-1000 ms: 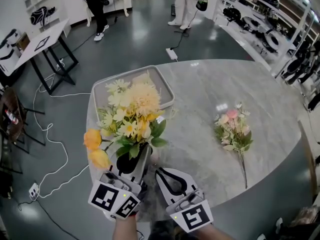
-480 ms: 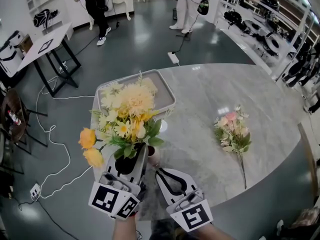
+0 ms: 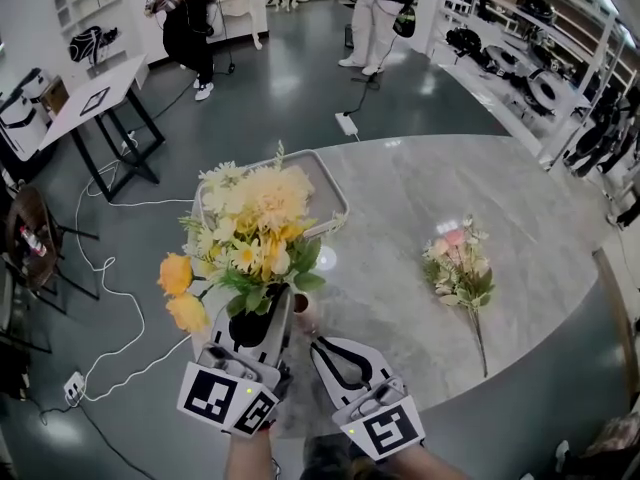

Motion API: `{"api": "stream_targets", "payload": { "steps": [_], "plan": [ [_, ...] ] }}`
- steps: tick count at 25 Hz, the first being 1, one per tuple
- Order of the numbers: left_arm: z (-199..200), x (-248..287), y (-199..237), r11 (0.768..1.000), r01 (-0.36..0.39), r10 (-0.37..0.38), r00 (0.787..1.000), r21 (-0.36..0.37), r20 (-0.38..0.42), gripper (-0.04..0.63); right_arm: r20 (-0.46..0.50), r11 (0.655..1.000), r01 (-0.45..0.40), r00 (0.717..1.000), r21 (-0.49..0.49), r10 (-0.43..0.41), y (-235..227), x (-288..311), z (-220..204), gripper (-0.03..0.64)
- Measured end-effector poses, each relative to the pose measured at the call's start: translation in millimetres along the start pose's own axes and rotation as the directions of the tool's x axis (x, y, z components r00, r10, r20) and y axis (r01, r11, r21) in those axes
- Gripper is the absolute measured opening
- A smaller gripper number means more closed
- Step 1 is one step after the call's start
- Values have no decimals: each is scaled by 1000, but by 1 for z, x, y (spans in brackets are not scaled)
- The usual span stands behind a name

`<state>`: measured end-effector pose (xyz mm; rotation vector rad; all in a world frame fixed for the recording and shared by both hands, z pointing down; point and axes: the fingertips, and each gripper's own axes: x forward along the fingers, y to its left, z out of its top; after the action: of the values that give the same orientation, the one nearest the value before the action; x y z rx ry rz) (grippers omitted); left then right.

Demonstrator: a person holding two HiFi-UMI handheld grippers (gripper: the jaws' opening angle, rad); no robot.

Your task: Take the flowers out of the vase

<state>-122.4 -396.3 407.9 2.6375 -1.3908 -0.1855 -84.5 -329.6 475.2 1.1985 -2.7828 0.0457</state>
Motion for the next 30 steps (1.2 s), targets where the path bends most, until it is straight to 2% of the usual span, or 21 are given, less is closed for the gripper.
{"api": "stream_targets", "payload": {
  "steps": [30],
  "plan": [
    [50, 1, -24, 998, -43, 40, 998, 54, 46, 54, 32, 999, -29, 999, -36, 30, -9, -21, 36, 40]
  ]
}}
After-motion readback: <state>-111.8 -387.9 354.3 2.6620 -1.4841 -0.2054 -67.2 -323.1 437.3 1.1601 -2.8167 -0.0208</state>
